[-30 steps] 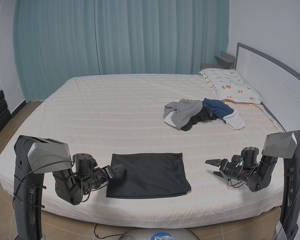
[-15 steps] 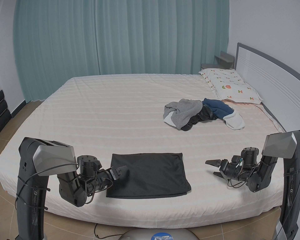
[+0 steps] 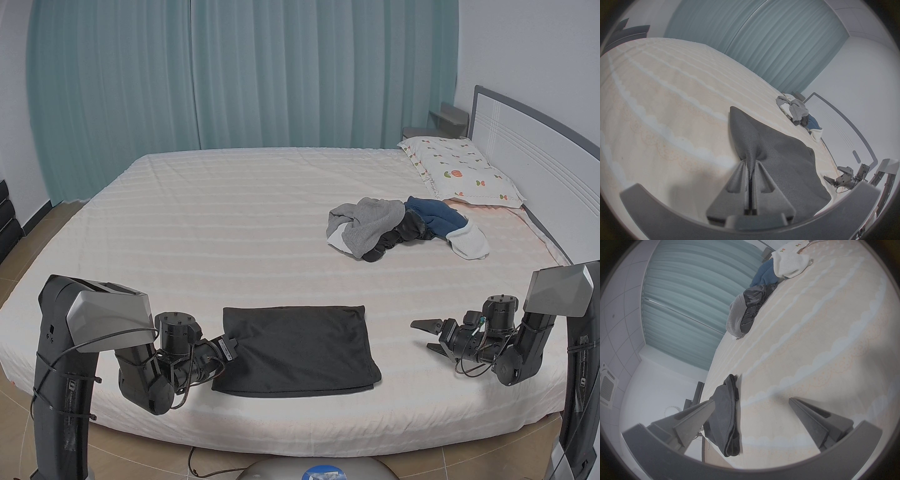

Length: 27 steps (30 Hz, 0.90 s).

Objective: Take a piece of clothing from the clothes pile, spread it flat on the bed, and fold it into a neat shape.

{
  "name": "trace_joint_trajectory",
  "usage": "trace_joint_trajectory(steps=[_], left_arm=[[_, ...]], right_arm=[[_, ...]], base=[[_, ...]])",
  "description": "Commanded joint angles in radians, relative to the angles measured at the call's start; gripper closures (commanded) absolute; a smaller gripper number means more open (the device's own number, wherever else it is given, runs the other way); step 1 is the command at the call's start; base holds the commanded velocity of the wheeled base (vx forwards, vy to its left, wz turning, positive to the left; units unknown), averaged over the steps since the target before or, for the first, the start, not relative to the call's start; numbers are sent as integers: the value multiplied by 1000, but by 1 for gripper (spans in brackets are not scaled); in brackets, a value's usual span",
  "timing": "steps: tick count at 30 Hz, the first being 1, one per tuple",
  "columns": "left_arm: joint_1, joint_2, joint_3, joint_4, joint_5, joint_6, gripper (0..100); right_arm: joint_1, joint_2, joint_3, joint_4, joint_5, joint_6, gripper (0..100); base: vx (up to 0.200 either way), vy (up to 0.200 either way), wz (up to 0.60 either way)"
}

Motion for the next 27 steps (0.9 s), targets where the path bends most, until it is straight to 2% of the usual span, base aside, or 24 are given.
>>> trace_joint_trajectory(steps=[1, 6, 9, 19, 27], left_arm=[[-1, -3, 6, 0, 0, 0, 100], [-3, -9, 10, 0, 8, -1, 100], [-15, -13, 13, 1, 57, -32, 100], [-15, -15, 17, 12, 58, -36, 100], [-6, -15, 15, 12, 58, -67, 100]], right_arm=[[-1, 2, 2, 0, 0, -1, 0], [-1, 2, 4, 0, -1, -1, 0], [-1, 3, 4, 0, -1, -1, 0], [1, 8, 2, 0, -1, -3, 0], [1, 8, 4, 0, -1, -3, 0]], base=[[0, 0, 0], [0, 0, 0], [0, 0, 0], [0, 0, 0], [0, 200, 0]])
